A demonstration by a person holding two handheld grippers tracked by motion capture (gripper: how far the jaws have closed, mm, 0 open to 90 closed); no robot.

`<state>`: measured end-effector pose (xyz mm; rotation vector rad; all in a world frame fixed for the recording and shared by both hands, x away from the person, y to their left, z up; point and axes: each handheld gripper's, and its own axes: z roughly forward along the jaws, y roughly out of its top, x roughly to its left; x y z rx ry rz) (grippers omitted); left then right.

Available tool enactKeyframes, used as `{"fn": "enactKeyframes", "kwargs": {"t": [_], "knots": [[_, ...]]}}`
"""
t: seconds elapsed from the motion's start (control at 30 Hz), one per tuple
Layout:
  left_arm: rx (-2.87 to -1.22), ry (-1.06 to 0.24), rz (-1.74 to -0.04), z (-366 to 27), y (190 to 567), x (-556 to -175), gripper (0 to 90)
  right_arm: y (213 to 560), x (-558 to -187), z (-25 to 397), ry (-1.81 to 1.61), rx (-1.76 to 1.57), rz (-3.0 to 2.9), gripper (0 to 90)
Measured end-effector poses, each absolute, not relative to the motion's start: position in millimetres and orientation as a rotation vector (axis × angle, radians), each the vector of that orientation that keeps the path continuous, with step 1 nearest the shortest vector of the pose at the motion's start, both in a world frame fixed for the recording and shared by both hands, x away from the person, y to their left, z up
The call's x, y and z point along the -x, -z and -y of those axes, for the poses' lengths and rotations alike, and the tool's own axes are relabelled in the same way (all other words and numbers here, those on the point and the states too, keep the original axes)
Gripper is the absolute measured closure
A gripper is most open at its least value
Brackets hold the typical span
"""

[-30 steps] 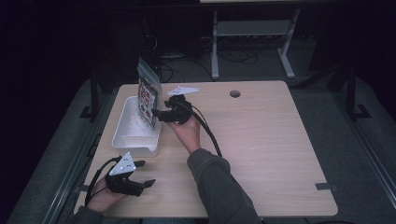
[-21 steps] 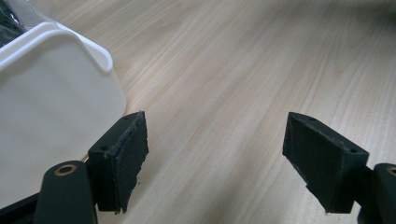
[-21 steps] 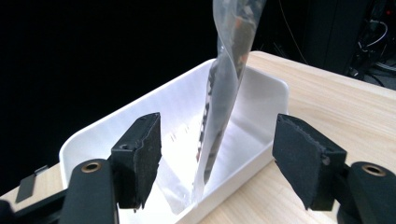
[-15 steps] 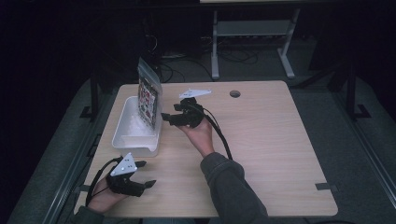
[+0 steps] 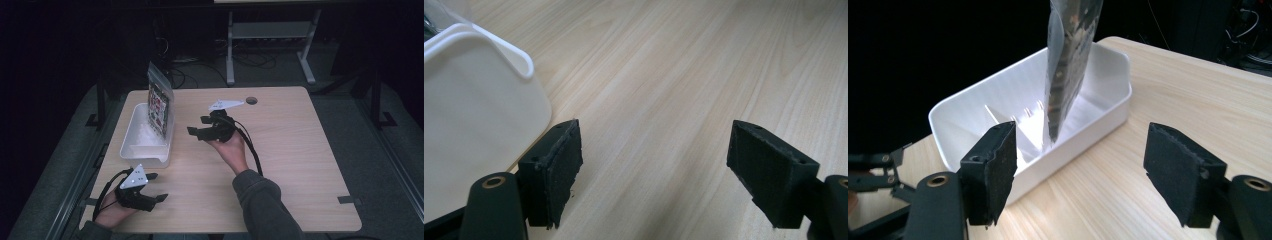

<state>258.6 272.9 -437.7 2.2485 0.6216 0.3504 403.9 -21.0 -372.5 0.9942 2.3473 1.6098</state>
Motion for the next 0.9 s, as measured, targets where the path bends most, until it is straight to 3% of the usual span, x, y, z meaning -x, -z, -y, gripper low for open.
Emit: {"fn": "enactKeyframes", "kwargs": {"t": [0.9], "knots": [[-2.257,-0.343,-0.621,-272,439,-259,21.2,386,-365,107,-1.565,-1.061,-2.361,25.5]]}}
